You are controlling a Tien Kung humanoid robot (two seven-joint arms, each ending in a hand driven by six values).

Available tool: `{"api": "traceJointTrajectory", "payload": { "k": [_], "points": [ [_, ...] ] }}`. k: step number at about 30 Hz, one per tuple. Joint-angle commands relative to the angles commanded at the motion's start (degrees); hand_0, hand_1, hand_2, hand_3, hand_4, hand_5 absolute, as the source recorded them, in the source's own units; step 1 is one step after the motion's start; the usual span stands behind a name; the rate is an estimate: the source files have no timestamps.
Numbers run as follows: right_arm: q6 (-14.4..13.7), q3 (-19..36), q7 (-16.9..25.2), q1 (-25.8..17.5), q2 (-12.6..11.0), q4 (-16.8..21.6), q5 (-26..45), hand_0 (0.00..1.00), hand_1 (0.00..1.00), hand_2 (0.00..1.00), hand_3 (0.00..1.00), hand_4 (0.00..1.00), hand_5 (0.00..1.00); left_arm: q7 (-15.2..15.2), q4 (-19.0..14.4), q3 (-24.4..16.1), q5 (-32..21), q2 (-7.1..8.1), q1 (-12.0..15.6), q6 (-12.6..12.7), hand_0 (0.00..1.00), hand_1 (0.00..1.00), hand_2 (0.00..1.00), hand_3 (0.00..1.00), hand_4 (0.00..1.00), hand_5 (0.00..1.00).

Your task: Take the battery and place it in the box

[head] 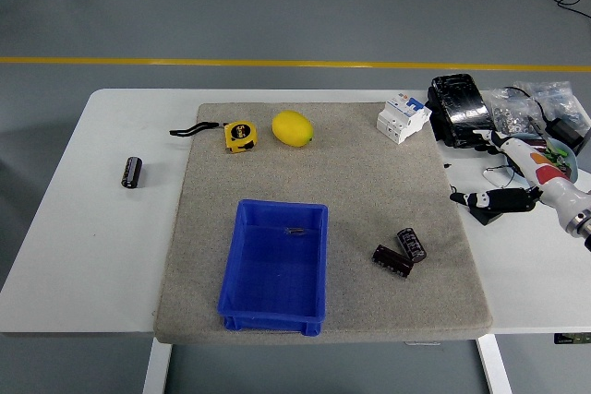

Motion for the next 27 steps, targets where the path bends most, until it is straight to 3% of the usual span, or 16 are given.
{"api": "traceJointTrajectory", "payload": {
  "k": [2, 3, 10, 17, 27],
  "points": [
    [0.7, -1.4, 0.0, 0.9, -0.7, 0.1, -2.6, 0.811, 0.781, 0.813, 0.840, 0.944, 0.209, -0.1, 0.0, 0.2, -0.4, 0.00, 0.0, 0.0, 0.701, 0.691, 0.728, 0.674, 0.692, 0.707],
    [1.2, -2.3, -0.1, 1.5, -1.1, 0.1, -4.5, 0.808, 0.782, 0.812, 0.839, 0.910, 0.147, -0.2, 0.0, 0.3, -0.6, -0.01, -0.1, 0.1, 0.701, 0.689, 0.728, 0.675, 0.692, 0.707],
    [5.1, -12.1, -0.6, 6.2, -4.4, 1.2, -18.3, 0.806, 0.782, 0.814, 0.840, 0.903, 0.125, -0.4, 0.0, 0.7, -1.3, -0.07, -0.2, 0.1, 0.700, 0.688, 0.727, 0.676, 0.692, 0.706],
    [5.8, -16.3, -1.0, 7.9, -4.7, 1.8, -17.9, 0.802, 0.780, 0.812, 0.840, 0.893, 0.102, -0.3, 0.0, 0.4, -0.8, -0.05, -0.3, -0.1, 0.700, 0.688, 0.727, 0.676, 0.692, 0.706],
    [6.6, -17.1, -2.0, 8.1, -2.6, 3.1, -17.3, 0.800, 0.776, 0.813, 0.842, 0.897, 0.111, -0.1, 0.0, 0.2, 0.0, -0.03, -0.4, -0.2, 0.700, 0.685, 0.726, 0.676, 0.692, 0.705]
  ]
}}
